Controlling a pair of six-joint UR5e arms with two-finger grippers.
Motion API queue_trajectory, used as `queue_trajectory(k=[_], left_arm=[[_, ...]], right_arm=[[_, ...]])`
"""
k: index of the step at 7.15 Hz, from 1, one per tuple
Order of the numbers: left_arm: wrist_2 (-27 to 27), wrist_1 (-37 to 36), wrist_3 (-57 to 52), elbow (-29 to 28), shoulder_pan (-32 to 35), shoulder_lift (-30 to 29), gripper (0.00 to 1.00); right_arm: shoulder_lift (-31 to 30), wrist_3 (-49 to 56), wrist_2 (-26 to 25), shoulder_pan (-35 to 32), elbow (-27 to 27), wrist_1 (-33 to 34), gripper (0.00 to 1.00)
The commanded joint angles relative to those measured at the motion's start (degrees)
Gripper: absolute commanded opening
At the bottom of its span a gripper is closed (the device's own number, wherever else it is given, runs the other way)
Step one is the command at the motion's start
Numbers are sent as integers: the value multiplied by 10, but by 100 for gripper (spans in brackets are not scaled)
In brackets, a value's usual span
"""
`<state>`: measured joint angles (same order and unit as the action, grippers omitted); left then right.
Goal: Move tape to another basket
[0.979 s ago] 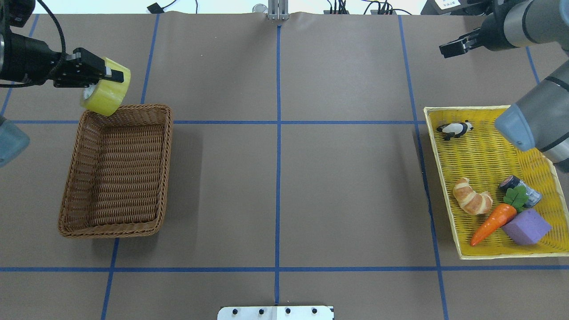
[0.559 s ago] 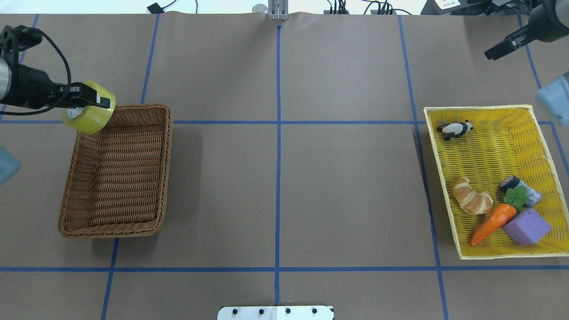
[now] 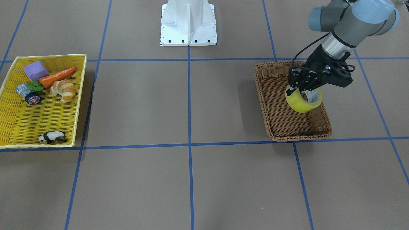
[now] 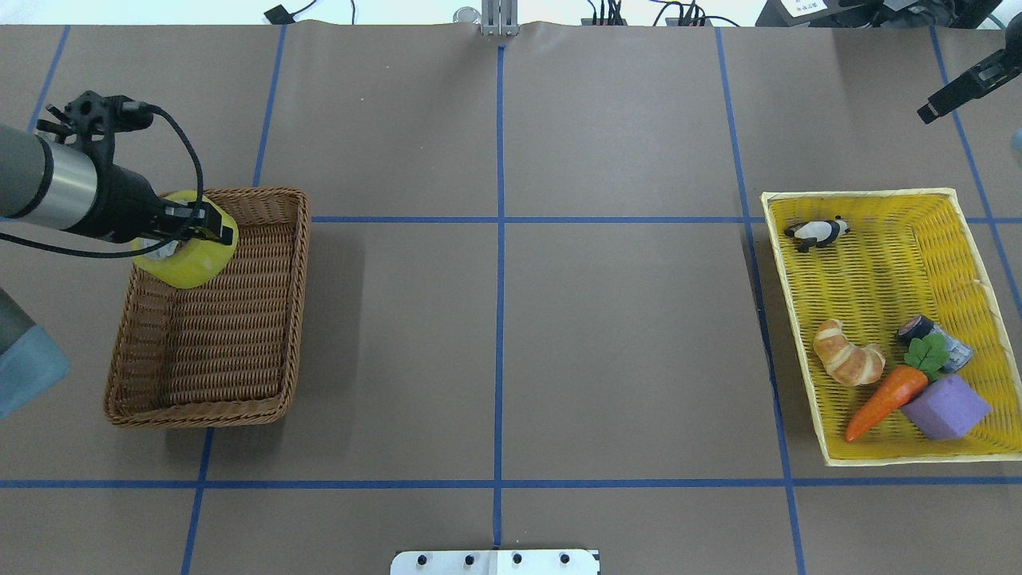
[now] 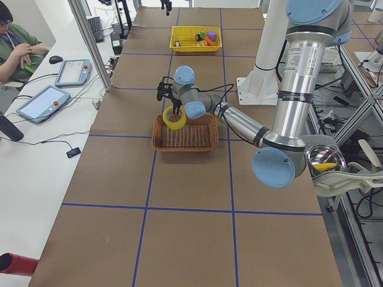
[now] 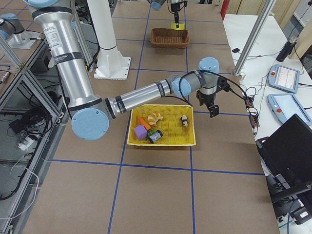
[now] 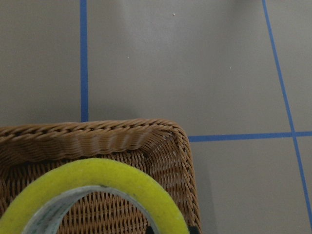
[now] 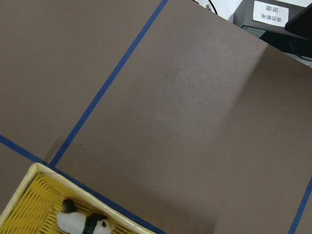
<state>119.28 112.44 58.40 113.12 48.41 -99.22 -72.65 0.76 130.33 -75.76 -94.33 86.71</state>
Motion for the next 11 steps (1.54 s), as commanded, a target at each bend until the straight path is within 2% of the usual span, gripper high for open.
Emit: queue_trajectory(k=[1,4,6,7,8,9,11], left_arm=[[-70,-165,-28,54,-51,-30,0],[-92,-165,-53,17,-75,-32,0],[-92,-164,-55,-9,-76,-33,0],[-92,-163,-54,-17,-76,-35,16],[-94,-162,-55,-25,-76,-36,99],[-114,-162,-54,-25,-77,-35,99],[-116,-161,-55,-20,-76,-30,99]], right_arm=[[-7,24,27,-17,-3,45,99],[-13,125,30,-45,-15,185,99],[-41,133,19,-47,-14,199,100],[-48,133,17,-47,-16,199,100],[-55,133,16,-47,-16,195,100],[-62,127,1,-53,-16,196,100],[-72,118,4,-62,-15,182,100]])
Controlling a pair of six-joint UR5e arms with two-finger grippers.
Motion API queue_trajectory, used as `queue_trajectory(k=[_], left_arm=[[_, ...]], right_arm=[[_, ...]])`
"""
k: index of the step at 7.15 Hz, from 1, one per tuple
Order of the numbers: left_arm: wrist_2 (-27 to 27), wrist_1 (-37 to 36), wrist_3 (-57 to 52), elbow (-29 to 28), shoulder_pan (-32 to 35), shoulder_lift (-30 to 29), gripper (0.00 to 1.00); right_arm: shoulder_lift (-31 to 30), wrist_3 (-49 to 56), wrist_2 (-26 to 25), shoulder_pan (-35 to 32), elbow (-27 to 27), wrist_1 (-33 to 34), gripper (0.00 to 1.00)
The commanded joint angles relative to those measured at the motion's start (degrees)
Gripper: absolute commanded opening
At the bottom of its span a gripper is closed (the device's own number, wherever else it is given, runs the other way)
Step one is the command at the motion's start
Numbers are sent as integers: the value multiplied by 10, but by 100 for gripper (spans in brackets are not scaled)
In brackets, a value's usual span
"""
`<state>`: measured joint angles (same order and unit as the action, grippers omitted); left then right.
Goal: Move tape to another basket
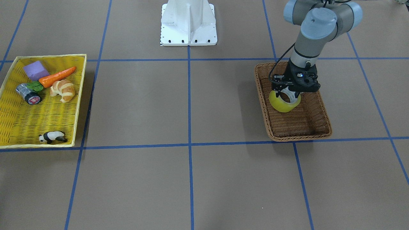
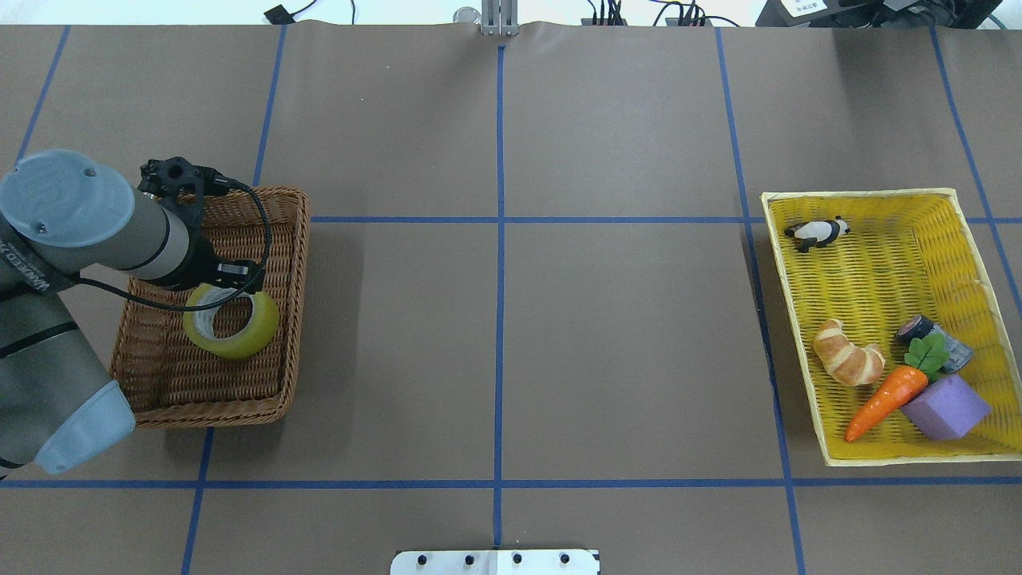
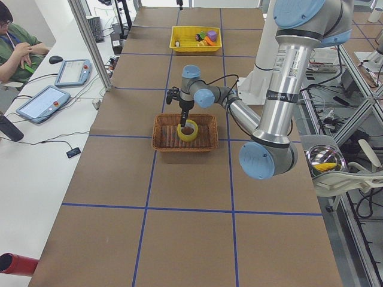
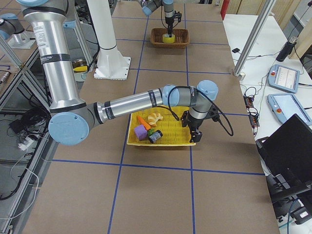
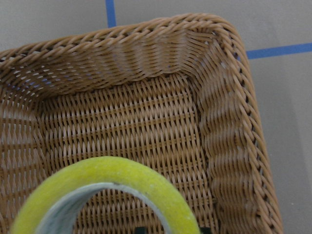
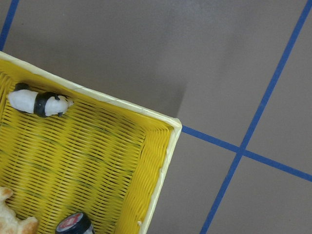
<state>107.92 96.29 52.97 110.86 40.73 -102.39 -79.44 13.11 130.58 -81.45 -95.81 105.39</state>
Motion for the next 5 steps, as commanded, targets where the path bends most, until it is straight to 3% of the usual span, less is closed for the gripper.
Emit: queue_trajectory(k=[1,3,5], left_arm=[[3,-6,-2,9,8,2,99],[29,-7,-112,16,86,28,99],[115,-6,-280,-21,225,71,99]], right_arm=[[-5,-5,-2,-5,-1,-5,100],[-8,2,-2,-19,3,-6,100],[-25,3,-1,-26,4,-11,100]])
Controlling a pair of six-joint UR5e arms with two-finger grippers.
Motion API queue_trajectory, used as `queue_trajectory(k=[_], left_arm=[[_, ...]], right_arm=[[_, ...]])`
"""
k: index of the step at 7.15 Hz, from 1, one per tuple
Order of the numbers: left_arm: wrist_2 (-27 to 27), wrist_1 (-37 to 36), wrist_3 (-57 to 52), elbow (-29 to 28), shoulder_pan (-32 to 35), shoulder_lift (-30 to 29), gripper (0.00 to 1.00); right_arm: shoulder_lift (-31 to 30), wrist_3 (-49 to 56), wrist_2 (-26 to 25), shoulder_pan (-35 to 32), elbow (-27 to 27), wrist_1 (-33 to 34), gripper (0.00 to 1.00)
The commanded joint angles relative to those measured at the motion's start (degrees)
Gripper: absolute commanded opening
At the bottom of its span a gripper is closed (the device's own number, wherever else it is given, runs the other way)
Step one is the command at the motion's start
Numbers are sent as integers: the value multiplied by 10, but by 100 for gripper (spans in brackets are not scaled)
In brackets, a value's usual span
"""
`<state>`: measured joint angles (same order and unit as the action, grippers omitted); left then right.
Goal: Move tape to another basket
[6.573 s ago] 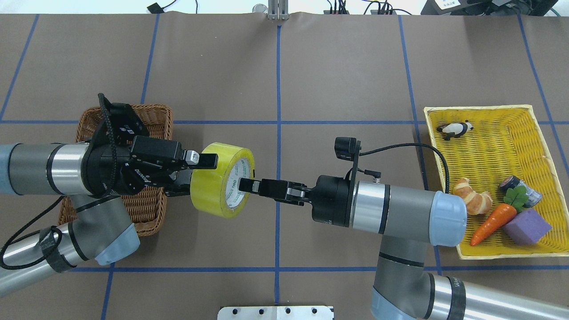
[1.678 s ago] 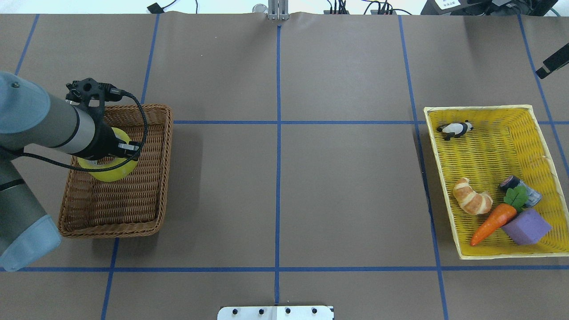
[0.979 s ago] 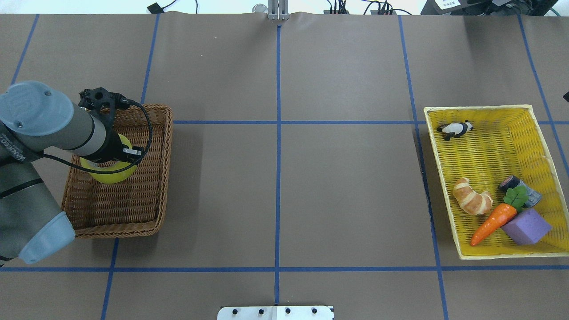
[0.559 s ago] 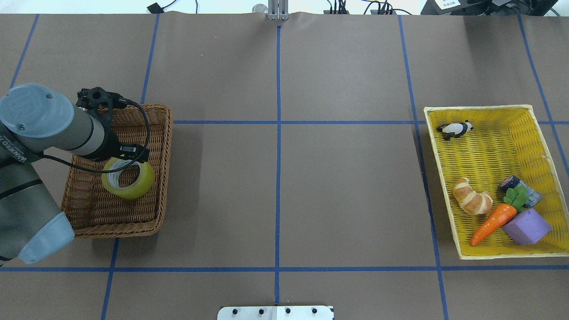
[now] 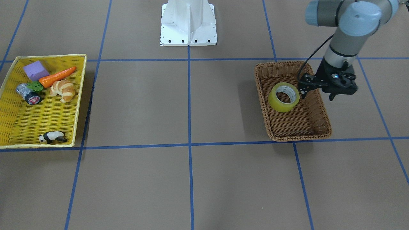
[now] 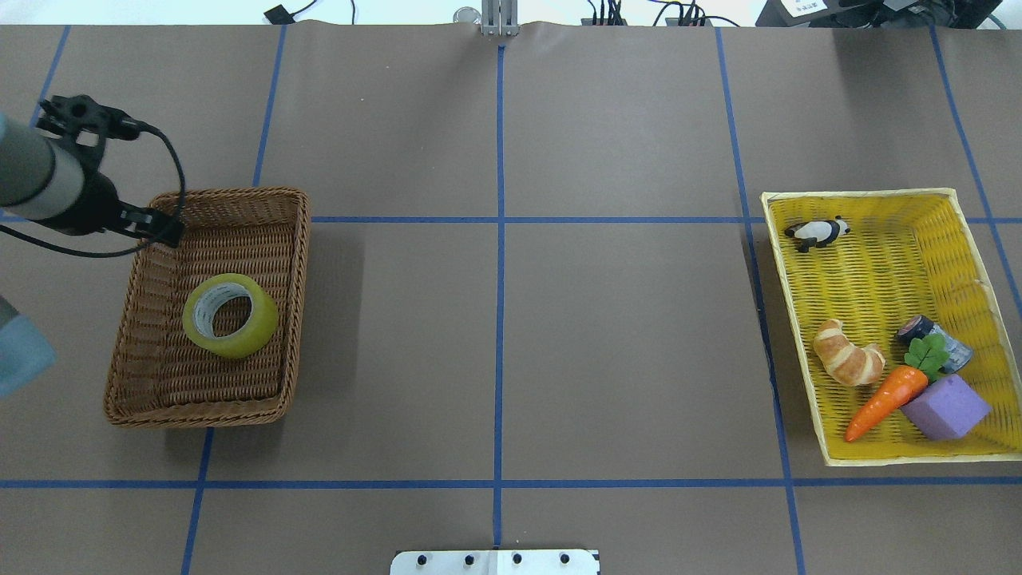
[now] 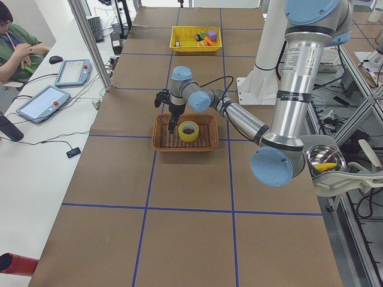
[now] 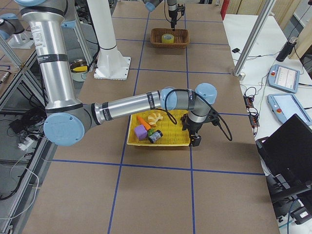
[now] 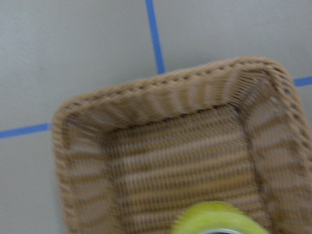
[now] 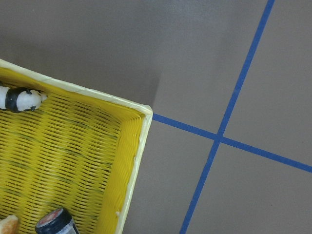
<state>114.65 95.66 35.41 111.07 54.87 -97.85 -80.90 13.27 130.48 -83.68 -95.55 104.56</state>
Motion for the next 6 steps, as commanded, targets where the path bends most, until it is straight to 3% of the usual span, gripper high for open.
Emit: queue_trajectory(k=[1,2,4,6], left_arm=[[114,1,-177,-82,160,34,99],[163,7,-237,-156,233,34,99],[174,7,-342,-267,322,34,99],[174,10,-361,-283,367,51,99]], right_arm=[[-11,-5,1,-11,4,-4,100],[-20,-9,2,-17,7,-4,100],[-34,-9,8,-24,7,-4,100],[-43,-9,7,-31,11,-4,100]])
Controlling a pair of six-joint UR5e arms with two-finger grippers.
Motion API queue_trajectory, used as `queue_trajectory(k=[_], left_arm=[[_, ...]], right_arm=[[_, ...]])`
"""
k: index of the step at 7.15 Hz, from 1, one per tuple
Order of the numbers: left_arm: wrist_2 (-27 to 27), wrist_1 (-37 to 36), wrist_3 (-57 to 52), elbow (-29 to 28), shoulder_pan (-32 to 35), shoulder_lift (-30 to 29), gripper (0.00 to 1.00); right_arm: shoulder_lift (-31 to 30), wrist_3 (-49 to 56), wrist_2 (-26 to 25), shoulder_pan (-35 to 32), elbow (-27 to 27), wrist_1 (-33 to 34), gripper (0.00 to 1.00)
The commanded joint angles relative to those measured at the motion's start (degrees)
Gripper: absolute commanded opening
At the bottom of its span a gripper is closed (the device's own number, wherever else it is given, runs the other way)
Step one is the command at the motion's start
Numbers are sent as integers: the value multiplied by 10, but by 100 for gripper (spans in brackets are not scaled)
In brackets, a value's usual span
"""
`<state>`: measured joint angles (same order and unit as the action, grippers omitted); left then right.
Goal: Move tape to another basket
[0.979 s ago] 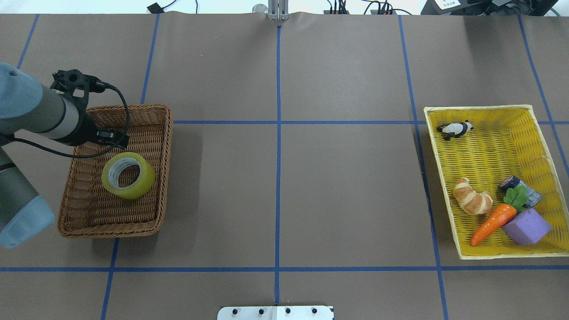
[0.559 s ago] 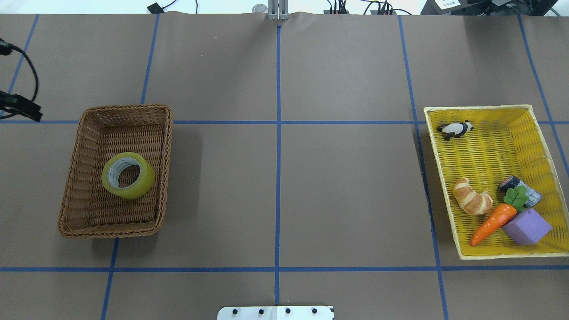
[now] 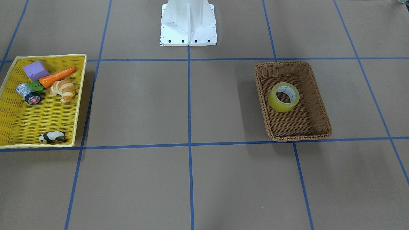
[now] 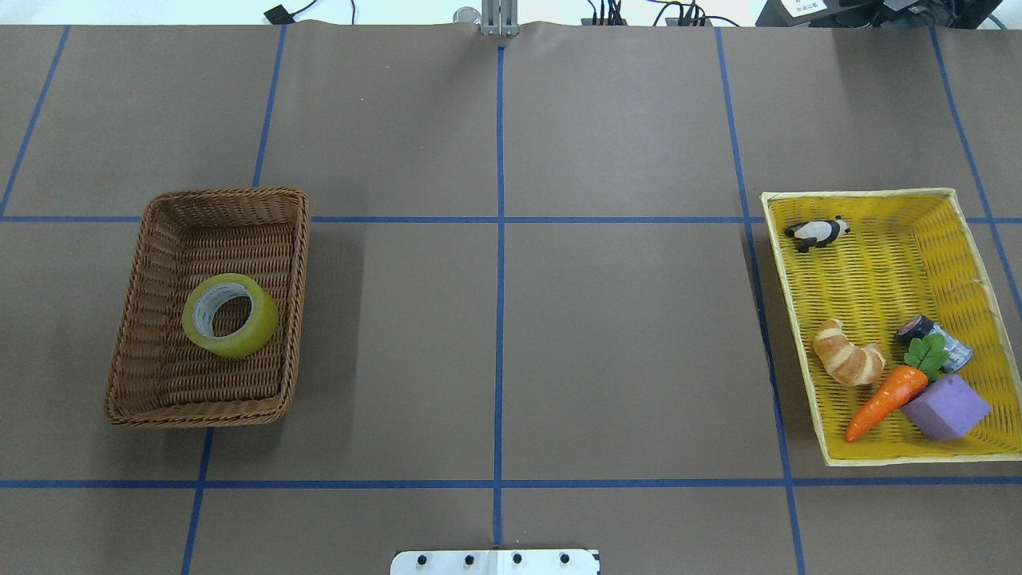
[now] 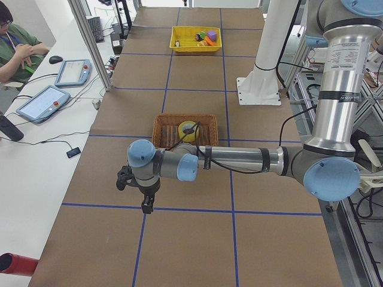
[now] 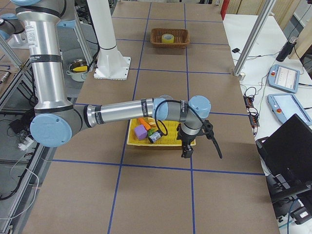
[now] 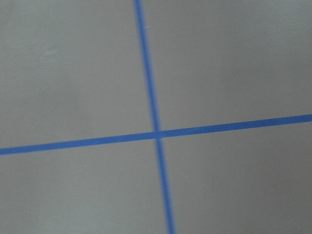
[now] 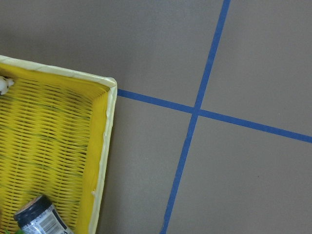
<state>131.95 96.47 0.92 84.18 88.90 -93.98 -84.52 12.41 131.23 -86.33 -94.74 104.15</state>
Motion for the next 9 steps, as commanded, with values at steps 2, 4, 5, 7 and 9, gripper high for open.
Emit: queue_trajectory(k=[2,4,5,7,9], left_arm=[[2,22,-16,-15,30,32,99],[2,18,-10,-2,29,32,99],[2,10,-5,22,29,34,99],[2,-53,11,82,27,31,99],[2,-66,11,98,24,35,99]], right_arm=[[-6,0,-1,-7,3,0,100],[-15,2,-2,-7,3,0,100],[-18,2,-2,-7,3,0,100],[-20,0,-2,-7,2,0,100],[-18,0,-1,-7,3,0,100]])
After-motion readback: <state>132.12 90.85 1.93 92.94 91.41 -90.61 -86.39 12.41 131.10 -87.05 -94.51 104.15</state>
